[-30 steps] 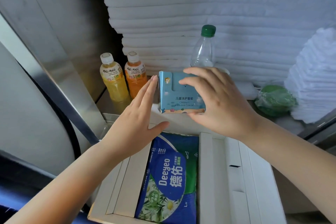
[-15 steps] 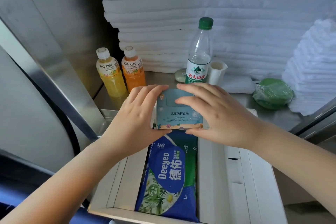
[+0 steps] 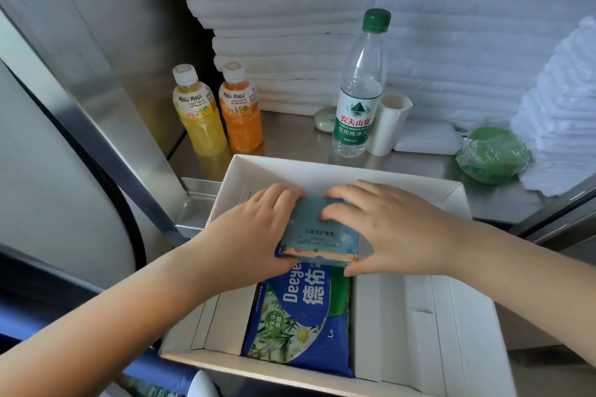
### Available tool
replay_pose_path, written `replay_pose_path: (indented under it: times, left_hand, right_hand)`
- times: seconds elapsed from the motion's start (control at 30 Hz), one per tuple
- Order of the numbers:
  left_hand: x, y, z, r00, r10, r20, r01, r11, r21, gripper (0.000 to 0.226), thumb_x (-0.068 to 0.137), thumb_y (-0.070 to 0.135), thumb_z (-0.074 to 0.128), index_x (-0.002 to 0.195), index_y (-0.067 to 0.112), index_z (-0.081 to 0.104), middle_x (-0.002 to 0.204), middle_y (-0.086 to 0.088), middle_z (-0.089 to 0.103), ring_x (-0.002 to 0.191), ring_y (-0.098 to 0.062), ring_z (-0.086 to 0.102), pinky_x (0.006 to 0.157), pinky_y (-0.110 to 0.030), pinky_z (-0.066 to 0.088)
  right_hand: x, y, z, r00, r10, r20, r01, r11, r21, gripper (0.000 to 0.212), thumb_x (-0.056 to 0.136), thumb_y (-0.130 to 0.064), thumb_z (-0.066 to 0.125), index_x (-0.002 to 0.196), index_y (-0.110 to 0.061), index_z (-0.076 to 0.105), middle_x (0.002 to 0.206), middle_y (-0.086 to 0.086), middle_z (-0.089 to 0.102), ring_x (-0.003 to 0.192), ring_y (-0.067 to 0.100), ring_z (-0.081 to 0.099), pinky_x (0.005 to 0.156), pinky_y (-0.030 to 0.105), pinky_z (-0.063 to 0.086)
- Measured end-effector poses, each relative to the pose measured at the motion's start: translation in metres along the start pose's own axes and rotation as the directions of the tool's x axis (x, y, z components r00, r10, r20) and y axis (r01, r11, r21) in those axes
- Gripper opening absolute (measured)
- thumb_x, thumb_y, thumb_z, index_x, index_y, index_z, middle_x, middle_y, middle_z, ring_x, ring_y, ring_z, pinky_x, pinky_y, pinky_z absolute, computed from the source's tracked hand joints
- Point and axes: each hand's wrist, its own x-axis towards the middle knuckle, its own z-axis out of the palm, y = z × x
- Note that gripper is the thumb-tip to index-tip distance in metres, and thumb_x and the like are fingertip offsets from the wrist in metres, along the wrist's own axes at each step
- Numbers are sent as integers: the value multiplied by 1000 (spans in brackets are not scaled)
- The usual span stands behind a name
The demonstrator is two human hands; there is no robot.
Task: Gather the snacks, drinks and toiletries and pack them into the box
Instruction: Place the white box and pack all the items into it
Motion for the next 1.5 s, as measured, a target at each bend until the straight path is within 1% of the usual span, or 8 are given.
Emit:
replay_pose_path:
  times: [0.2, 0.53, 0.63, 0.7, 0.8, 0.9, 1.03, 1.5]
  left_hand:
    - [9, -4, 9, 990, 14, 138, -42, 978, 205, 59, 80, 57, 58, 120, 23, 30, 126, 7, 45, 111, -10, 47, 90, -22, 38]
    - [29, -10, 15, 941, -66, 333, -88, 899, 429, 68, 81, 53, 61, 125, 12, 29, 128, -4, 39, 111, -18, 45, 90, -31, 43]
    - [25, -11, 15, 936, -74, 343, -77, 911, 404, 68, 82, 56, 58, 127, 15, 28, 132, -3, 35, 114, -19, 42, 95, -34, 40]
    - [16, -11, 13, 924, -88, 372, -69, 919, 389, 75, 83, 61, 52, 135, 16, 22, 144, -7, 23, 122, -21, 37, 102, -36, 35]
    - [-5, -13, 14, 907, -33, 420, -113, 942, 317, 84, 90, 60, 38, 147, 21, -10, 154, -7, -22, 142, -22, 3, 115, -36, 6]
    - [-22, -11, 15, 852, 53, 520, -159, 974, 161, 72, 96, 56, 21, 135, 25, -31, 148, 0, -32, 132, -10, -30, 104, -27, -17]
    - [-21, -8, 16, 800, 24, 599, -128, 983, 132, 71, 95, 58, 17, 139, 22, -26, 149, 3, -30, 137, -8, -23, 104, -23, -14]
    - [-21, -4, 16, 720, -48, 693, -89, 983, 161, 81, 91, 65, 21, 138, 23, -29, 139, 9, -36, 132, -3, -27, 103, -21, -13]
  right_hand:
    - [22, -8, 18, 993, -10, 115, 20, 996, -86, 66, 73, -58, 67, 116, -16, 40, 119, 4, 41, 105, 21, 41, 82, 36, 44]
    - [45, -8, 30, 991, -5, 130, 25, 987, -156, 61, 75, -54, 65, 115, -15, 39, 115, 5, 41, 105, 22, 41, 84, 35, 41]
    - [38, -7, 32, 987, -4, 160, 35, 981, -191, 70, 79, -59, 59, 127, -13, 37, 138, 11, 34, 125, 27, 33, 102, 38, 31]
    - [28, -6, 31, 985, -8, 172, 46, 974, -220, 80, 82, -62, 53, 139, -9, 32, 157, 15, 9, 143, 28, 7, 116, 40, 7]
    - [4, -7, 27, 974, -22, 224, 43, 995, -88, 73, 91, -57, 41, 148, -16, 19, 159, 7, 1, 145, 22, 2, 117, 35, 4]
    - [-13, -3, 29, 952, -63, 298, 59, 998, 23, 62, 99, -46, 30, 151, -23, 5, 159, -2, -3, 145, 12, -1, 115, 26, 1]
    - [-13, 5, 35, 921, -103, 377, 113, 994, -4, 59, 102, -38, 22, 151, -22, -6, 158, -2, -14, 142, 9, -19, 108, 22, -16]
    - [-13, -4, 56, 895, -49, 443, 106, 989, -105, 63, 103, -26, 25, 145, -14, -19, 146, 6, -32, 142, 24, -22, 117, 36, -6]
